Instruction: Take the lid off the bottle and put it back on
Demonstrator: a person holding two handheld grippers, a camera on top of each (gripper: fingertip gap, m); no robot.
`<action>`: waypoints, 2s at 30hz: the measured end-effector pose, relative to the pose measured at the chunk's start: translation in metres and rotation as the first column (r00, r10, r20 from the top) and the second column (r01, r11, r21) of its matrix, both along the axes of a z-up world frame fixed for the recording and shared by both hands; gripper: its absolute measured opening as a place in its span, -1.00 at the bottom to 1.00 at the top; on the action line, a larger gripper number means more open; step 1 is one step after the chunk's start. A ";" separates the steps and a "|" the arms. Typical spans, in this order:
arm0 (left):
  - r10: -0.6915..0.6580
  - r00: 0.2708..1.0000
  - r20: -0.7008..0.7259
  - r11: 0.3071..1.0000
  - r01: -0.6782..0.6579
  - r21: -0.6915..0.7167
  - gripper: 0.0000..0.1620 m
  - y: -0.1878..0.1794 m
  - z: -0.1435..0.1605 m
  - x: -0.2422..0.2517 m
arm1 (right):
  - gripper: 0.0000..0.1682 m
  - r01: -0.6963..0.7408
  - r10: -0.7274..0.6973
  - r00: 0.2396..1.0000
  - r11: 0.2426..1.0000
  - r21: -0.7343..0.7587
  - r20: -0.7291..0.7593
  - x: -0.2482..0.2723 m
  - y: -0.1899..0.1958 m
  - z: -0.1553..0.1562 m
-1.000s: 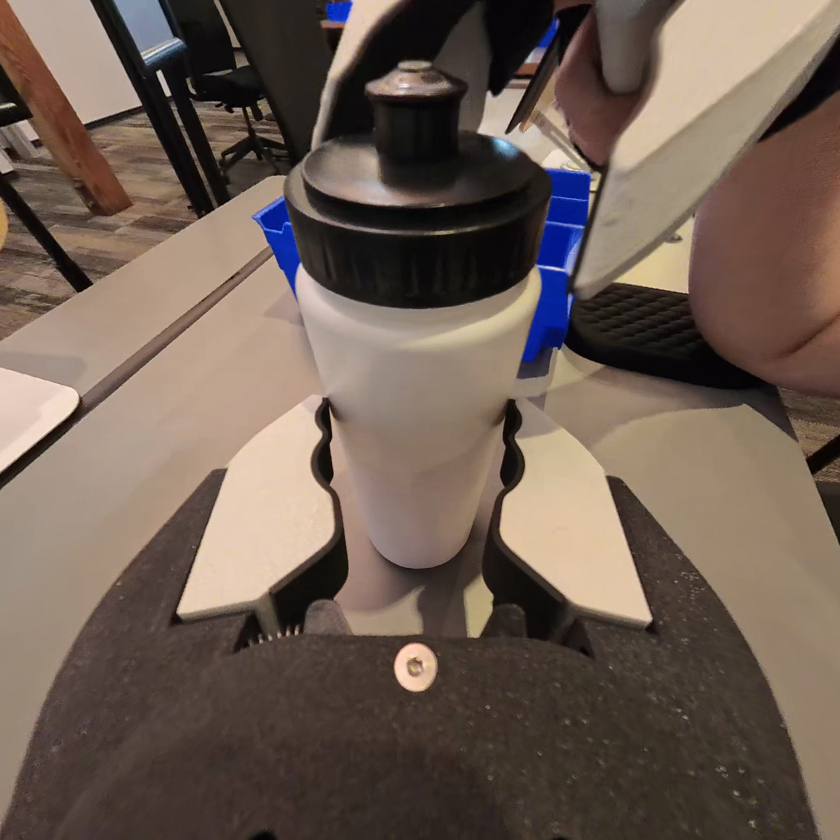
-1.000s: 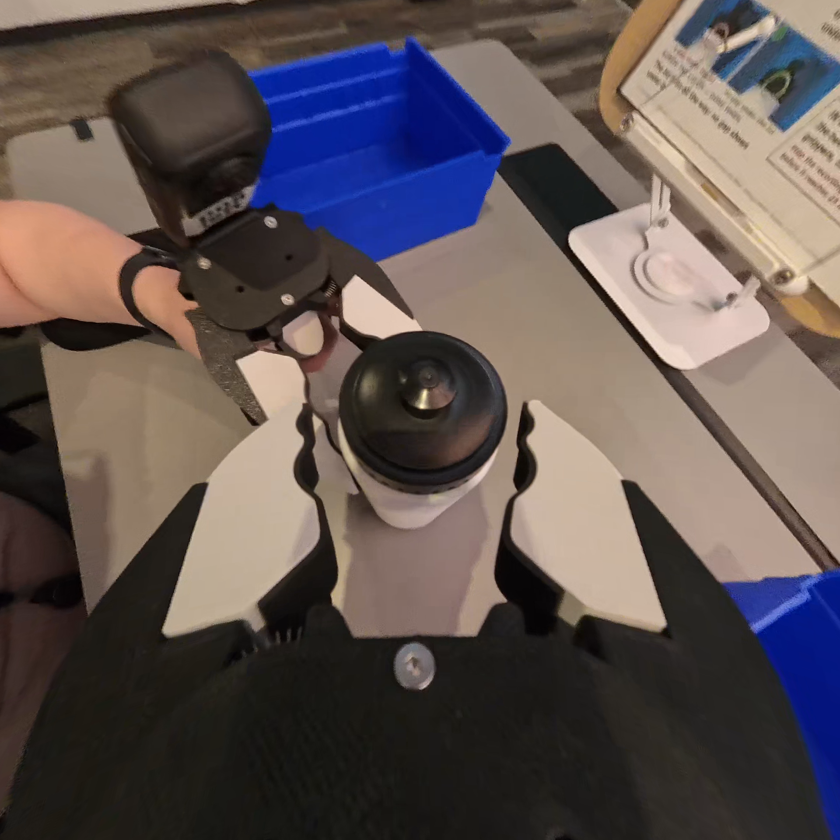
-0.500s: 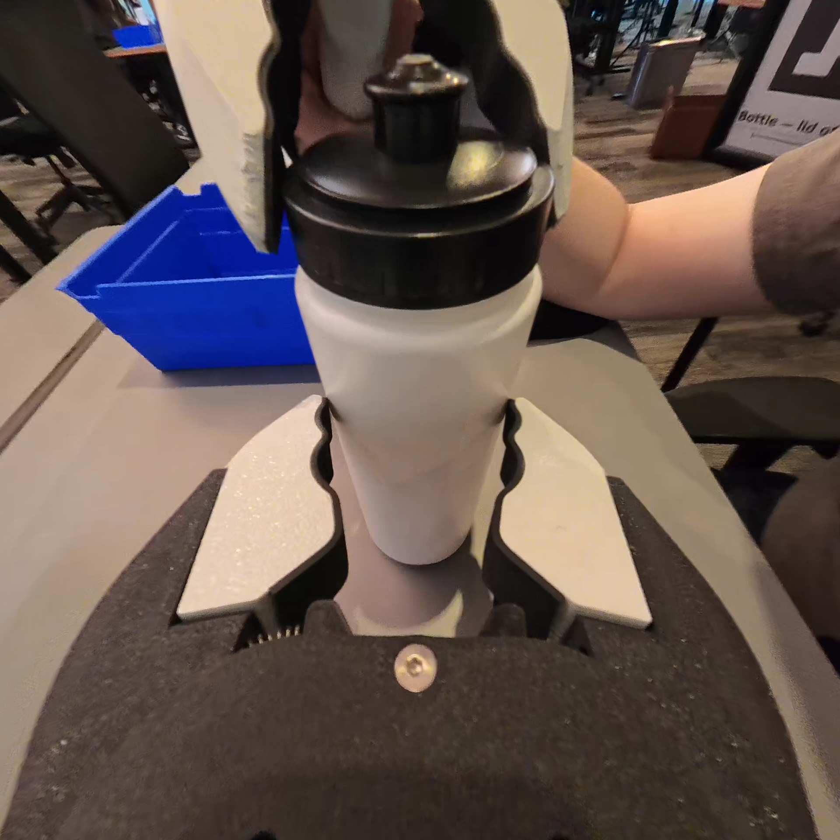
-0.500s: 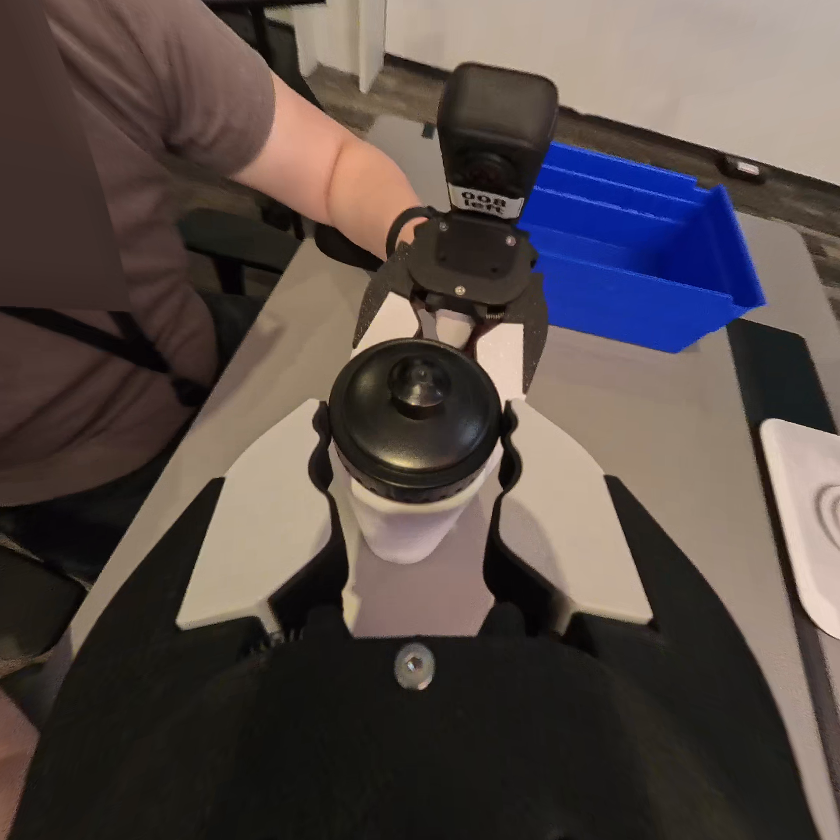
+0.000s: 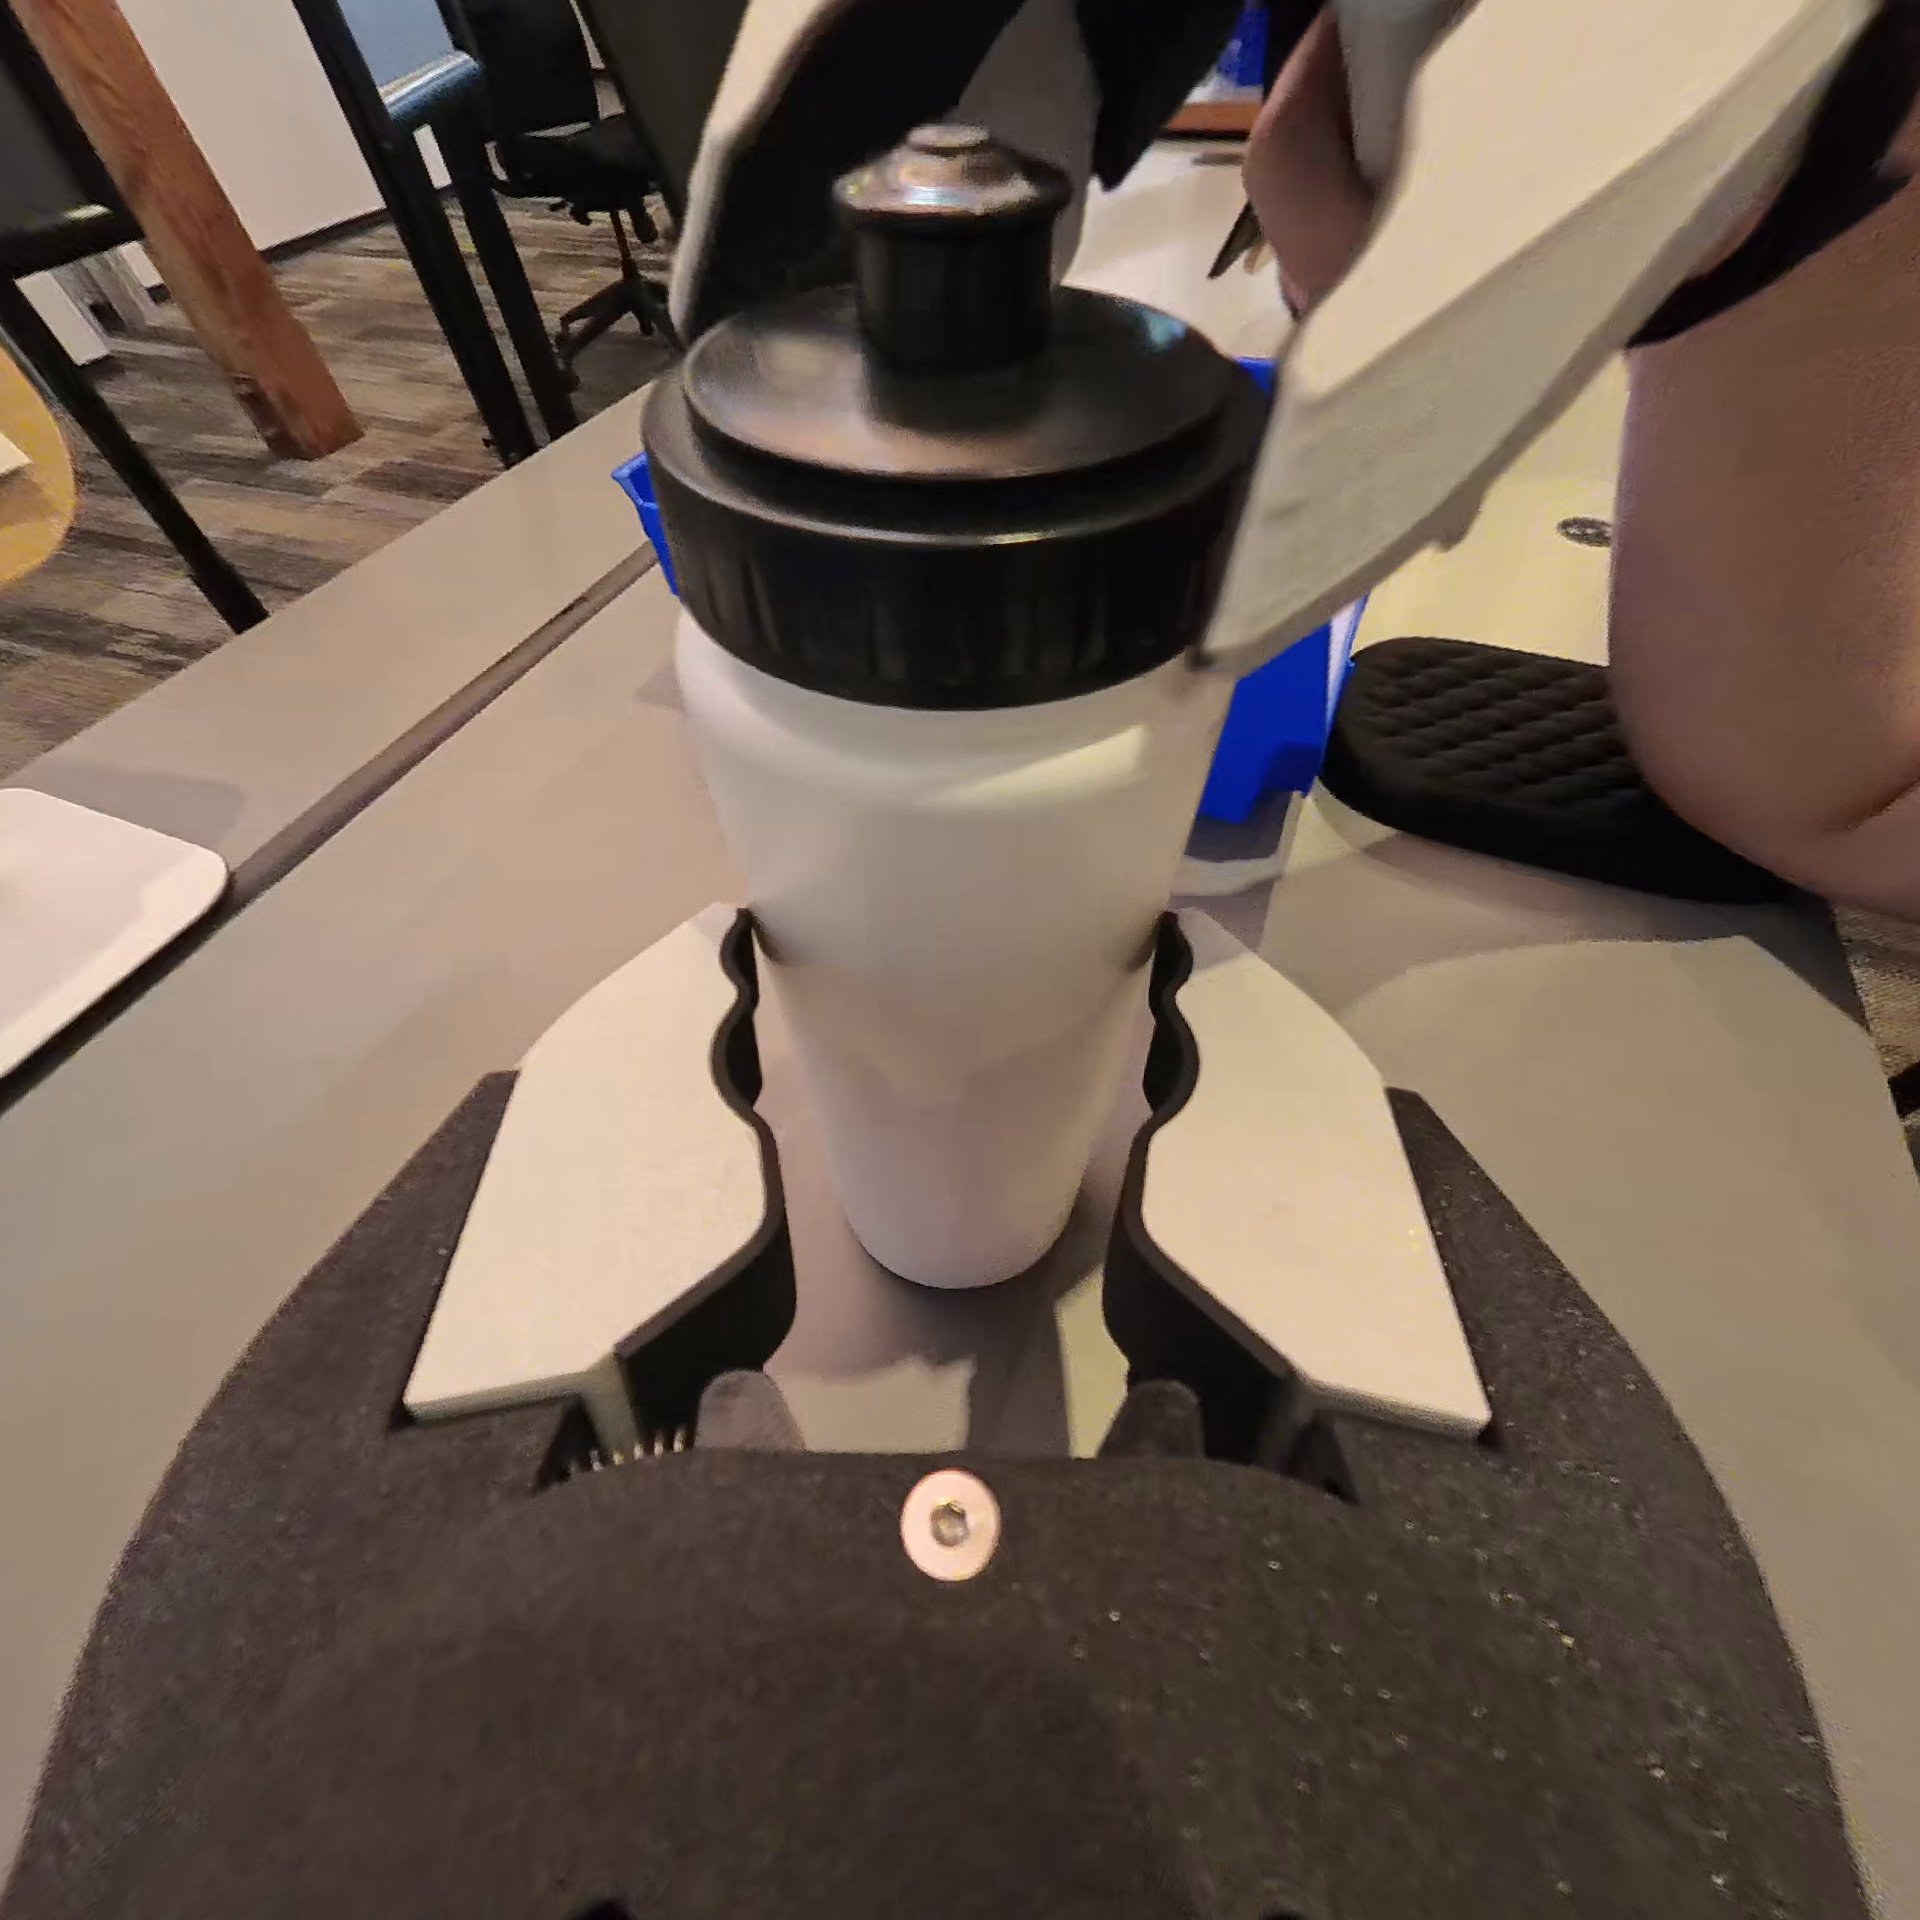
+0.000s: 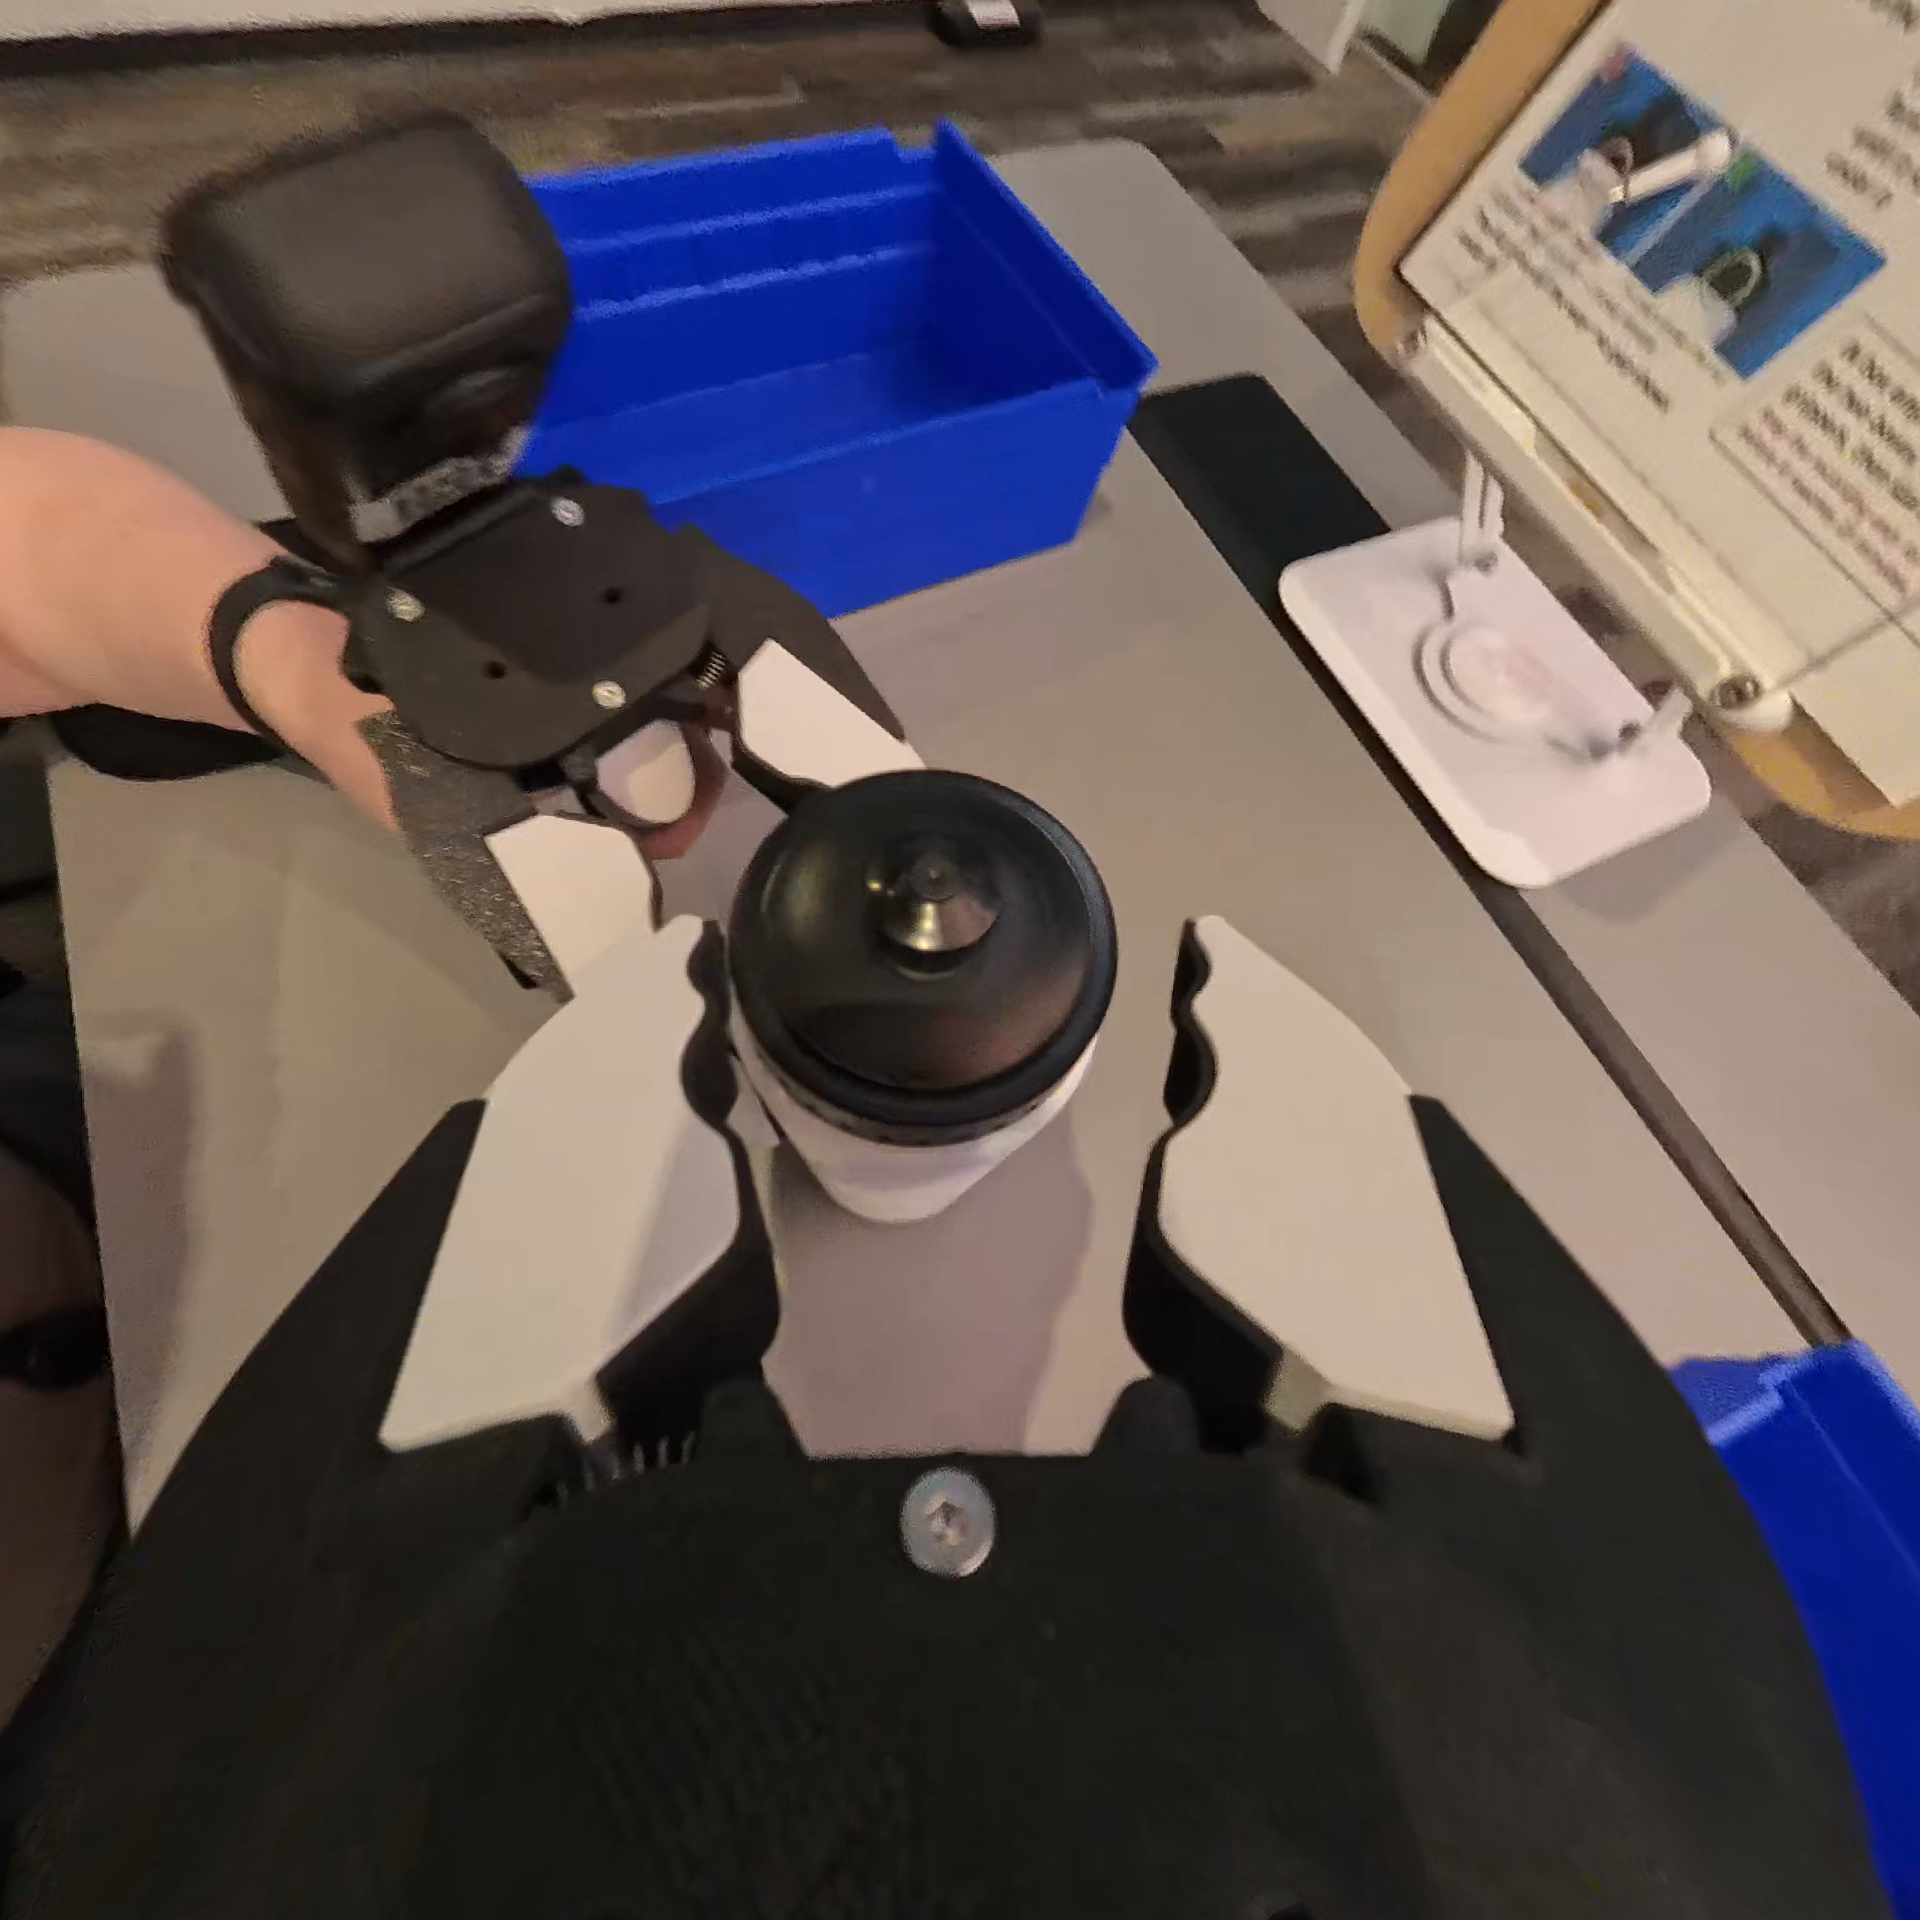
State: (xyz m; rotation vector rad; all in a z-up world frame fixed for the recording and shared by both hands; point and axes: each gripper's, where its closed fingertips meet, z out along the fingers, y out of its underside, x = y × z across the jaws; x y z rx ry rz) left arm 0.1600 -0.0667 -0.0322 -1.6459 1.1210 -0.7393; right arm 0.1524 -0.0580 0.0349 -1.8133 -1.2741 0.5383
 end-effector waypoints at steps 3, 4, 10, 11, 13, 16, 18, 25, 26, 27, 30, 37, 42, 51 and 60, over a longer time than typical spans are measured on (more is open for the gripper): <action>-0.015 1.000 0.000 1.000 0.015 0.004 -0.10 -0.002 0.000 0.001 | -0.11 -0.048 0.048 0.998 0.999 0.000 0.046 0.000 -0.006 -0.005; -0.035 0.999 0.000 0.999 0.035 0.003 -0.10 -0.004 0.000 0.002 | -0.11 -0.080 0.080 0.996 0.997 -0.003 0.049 0.000 -0.010 -0.005; -0.308 0.951 -0.023 0.951 0.308 0.023 -0.10 -0.048 0.000 0.020 | -0.12 -0.550 0.549 0.835 0.833 0.061 0.036 0.016 -0.064 -0.004; -0.370 0.929 -0.023 0.929 0.371 0.018 -0.10 -0.061 0.000 0.023 | -0.11 -0.620 0.620 0.784 0.784 0.041 0.006 0.019 -0.077 -0.004; -0.474 0.880 0.004 0.880 0.474 -0.022 -0.10 -0.083 -0.001 0.028 | -0.11 -0.713 0.713 0.699 0.701 0.014 -0.053 0.022 -0.096 -0.003; -0.515 0.857 0.009 0.857 0.515 -0.019 -0.10 -0.091 0.000 0.028 | -0.11 -0.744 0.742 0.664 0.668 0.013 -0.087 0.020 -0.102 -0.002; -0.481 0.877 -0.001 0.876 0.481 -0.029 -0.10 -0.084 0.000 0.028 | -0.11 -0.700 0.699 0.712 0.714 0.009 -0.066 0.018 -0.092 -0.004; -0.259 0.966 0.011 0.964 0.259 -0.052 -0.11 -0.041 0.000 0.019 | 0.11 -0.228 0.228 0.974 0.973 -0.025 -0.009 0.003 -0.035 0.006; -0.223 0.975 0.003 0.974 0.223 -0.042 -0.11 -0.035 -0.001 0.017 | 0.10 -0.133 0.133 0.991 0.990 -0.043 -0.004 0.002 -0.029 0.007; -0.190 0.982 -0.009 0.981 0.190 -0.027 -0.11 -0.029 -0.001 0.015 | 0.10 -0.059 0.059 0.998 0.997 -0.048 0.009 0.001 -0.026 0.006; -0.151 0.988 -0.022 0.989 0.151 -0.005 -0.10 -0.024 -0.001 0.013 | 0.05 0.065 -0.064 0.992 0.998 -0.009 0.107 0.006 -0.019 -0.004; -0.236 0.971 -0.028 0.972 0.236 0.001 -0.11 -0.036 -0.001 0.017 | -0.08 -0.153 0.150 0.975 0.988 0.006 0.162 0.006 -0.041 -0.005; -0.433 0.899 -0.067 0.896 0.438 0.076 -0.11 -0.073 0.000 0.025 | -0.08 -0.636 0.631 0.772 0.767 0.084 0.080 0.008 -0.096 -0.001; -0.415 0.910 -0.018 0.910 0.415 0.001 -0.11 -0.072 -0.001 0.028 | 0.01 -0.570 0.568 0.822 0.819 0.060 0.043 0.003 -0.081 -0.002; -0.119 0.992 -0.038 0.993 0.118 -0.017 -0.11 -0.019 -0.001 0.009 | 0.09 0.019 -0.024 0.994 0.999 0.045 0.110 0.002 -0.025 0.002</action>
